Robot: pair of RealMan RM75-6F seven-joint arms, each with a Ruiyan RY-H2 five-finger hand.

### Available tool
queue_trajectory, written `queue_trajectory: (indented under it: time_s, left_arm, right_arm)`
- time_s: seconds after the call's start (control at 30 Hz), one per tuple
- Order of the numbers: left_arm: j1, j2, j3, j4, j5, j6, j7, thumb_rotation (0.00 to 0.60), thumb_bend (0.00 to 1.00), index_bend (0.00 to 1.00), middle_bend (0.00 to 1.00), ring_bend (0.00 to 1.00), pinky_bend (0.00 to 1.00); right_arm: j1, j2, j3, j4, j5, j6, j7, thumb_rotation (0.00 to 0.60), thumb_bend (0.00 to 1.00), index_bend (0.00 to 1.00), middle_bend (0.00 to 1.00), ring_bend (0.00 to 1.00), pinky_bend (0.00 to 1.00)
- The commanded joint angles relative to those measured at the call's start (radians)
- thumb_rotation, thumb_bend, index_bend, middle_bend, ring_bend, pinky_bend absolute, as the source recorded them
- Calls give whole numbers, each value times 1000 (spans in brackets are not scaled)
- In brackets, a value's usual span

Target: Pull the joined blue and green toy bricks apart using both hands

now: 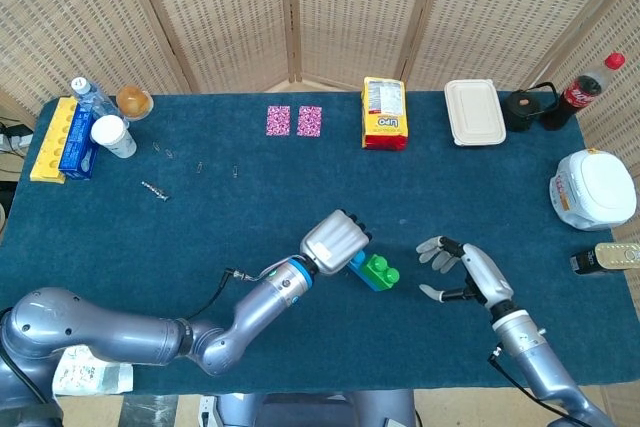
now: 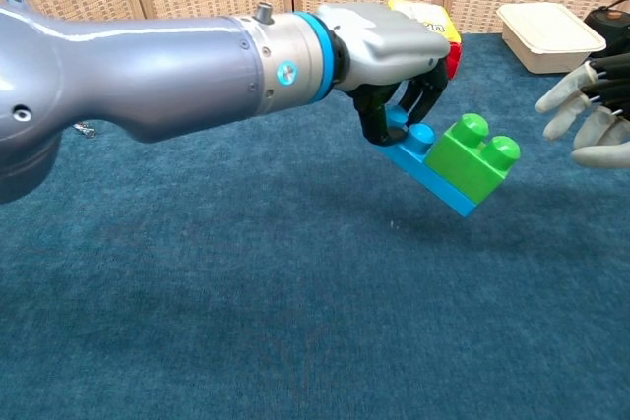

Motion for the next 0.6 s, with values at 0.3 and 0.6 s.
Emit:
queue_trajectory:
  time_s: [0.3, 0.6]
  left_arm:
    - [-72, -34, 5, 28, -107, 36, 21, 600, 481, 723, 546, 471, 550]
    - [-105, -48, 17, 41, -151, 54, 30, 600, 479, 723, 547, 472, 550]
  right_arm:
    - [42, -33, 6, 3, 99, -37, -135, 600, 270, 297, 390, 449, 396]
    - [64, -30, 4, -19, 148, -64, -197, 600, 270, 239, 357, 426, 367]
